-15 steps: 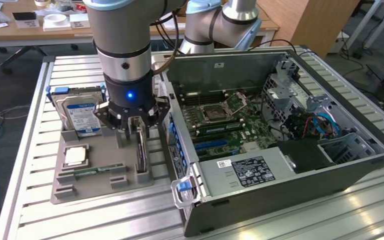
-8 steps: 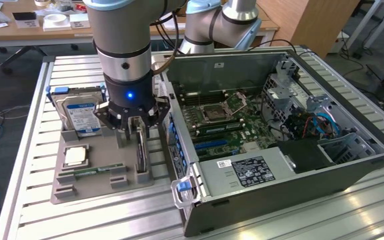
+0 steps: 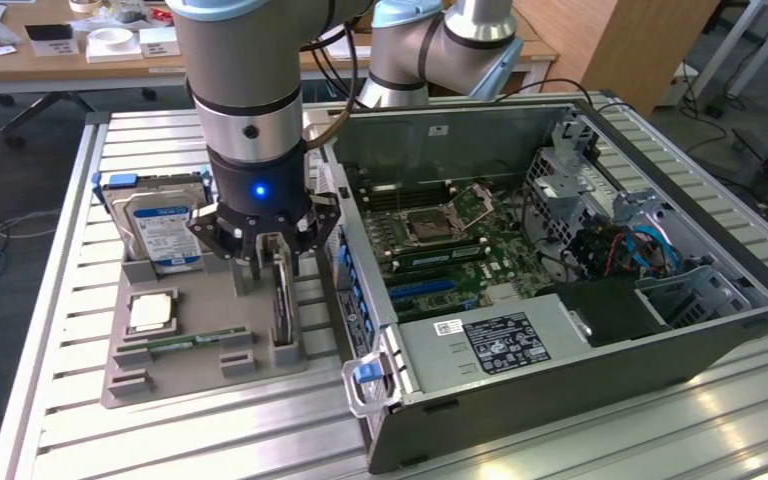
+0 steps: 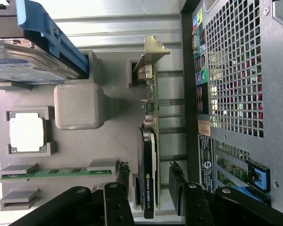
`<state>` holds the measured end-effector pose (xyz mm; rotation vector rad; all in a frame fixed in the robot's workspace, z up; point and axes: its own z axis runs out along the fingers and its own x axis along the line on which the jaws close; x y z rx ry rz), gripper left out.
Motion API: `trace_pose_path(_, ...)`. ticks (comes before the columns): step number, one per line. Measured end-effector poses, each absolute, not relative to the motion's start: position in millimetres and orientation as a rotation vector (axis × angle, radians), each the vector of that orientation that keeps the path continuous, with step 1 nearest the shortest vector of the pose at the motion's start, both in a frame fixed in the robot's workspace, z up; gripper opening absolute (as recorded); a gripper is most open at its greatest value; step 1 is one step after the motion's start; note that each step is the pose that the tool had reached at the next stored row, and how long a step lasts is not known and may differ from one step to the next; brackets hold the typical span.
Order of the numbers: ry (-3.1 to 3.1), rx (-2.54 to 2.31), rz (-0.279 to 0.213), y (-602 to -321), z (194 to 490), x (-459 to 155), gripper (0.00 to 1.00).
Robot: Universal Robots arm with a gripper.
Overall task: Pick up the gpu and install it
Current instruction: 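Pick up the gpu and move the gpu toward the slot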
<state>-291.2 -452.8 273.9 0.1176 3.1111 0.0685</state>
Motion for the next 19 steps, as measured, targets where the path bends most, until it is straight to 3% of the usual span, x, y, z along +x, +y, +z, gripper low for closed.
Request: trace_pose_path(19, 3.111, 0.118, 0.069, -452.8, 249.9, -291.2, 0.47)
